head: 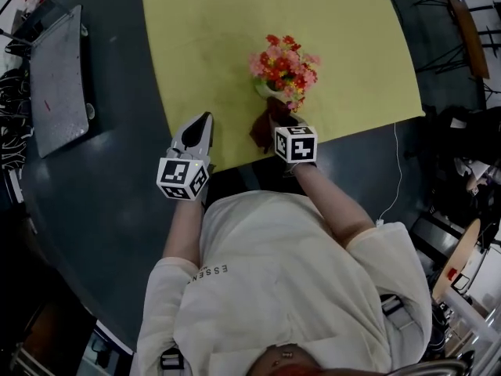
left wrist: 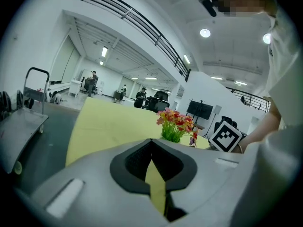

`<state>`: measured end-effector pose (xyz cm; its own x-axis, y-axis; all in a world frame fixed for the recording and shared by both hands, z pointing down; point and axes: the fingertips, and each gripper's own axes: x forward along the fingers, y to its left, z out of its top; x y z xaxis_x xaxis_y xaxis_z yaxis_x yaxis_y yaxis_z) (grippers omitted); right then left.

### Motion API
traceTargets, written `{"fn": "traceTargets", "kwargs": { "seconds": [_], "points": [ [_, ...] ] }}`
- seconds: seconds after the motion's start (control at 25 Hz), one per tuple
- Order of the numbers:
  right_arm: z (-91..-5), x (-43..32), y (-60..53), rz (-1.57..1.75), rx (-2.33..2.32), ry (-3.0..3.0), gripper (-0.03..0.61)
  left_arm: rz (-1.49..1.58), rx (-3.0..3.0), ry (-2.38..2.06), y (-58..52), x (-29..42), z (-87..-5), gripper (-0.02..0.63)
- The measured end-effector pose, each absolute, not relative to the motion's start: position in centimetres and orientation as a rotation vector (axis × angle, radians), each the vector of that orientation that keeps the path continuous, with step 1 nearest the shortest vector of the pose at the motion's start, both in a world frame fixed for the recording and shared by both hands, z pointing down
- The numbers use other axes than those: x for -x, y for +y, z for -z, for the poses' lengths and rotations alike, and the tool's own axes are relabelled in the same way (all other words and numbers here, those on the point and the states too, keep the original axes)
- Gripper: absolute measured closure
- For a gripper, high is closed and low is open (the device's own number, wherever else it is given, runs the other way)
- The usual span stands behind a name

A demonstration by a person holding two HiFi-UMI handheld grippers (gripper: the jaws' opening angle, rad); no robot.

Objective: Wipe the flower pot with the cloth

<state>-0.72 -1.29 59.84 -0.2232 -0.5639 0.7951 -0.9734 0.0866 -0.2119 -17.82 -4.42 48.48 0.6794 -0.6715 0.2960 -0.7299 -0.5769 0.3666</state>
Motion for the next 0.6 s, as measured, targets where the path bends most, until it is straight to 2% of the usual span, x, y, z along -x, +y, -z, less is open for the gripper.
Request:
{"fn": "traceTargets", "kwargs": {
  "seconds": [0.16, 0.2, 0.32, 0.44, 0.6],
  "points": [
    [-59.4, -1.3, 1.1, -0.936, -1.287, -1.962, 0.518, -0.191, -2.502, -1.040, -3.4, 14.6, -48.5, 0.593],
    [-59.3, -2.5, 1.7, -0.932, -1.258, -1.971, 0.517, -0.195, -2.517, -1.011, -3.2, 13.5, -48.6, 0.556],
    [-59.0, -7.6, 2.3, -0.984, -1.304, -1.934, 0.517, -0.228, -2.554, -0.895, -2.8, 10.0, -49.3, 0.501],
    [-58.4, -12.0, 0.9, -1.007, -1.388, -1.903, 0.517, -0.306, -2.628, -0.819, -3.2, 6.9, -50.3, 0.395],
    [-57.6, -14.9, -2.1, -0.956, -1.406, -1.929, 0.518, -0.426, -2.712, -0.747, -4.3, 3.5, -52.3, 0.191]
  ]
}}
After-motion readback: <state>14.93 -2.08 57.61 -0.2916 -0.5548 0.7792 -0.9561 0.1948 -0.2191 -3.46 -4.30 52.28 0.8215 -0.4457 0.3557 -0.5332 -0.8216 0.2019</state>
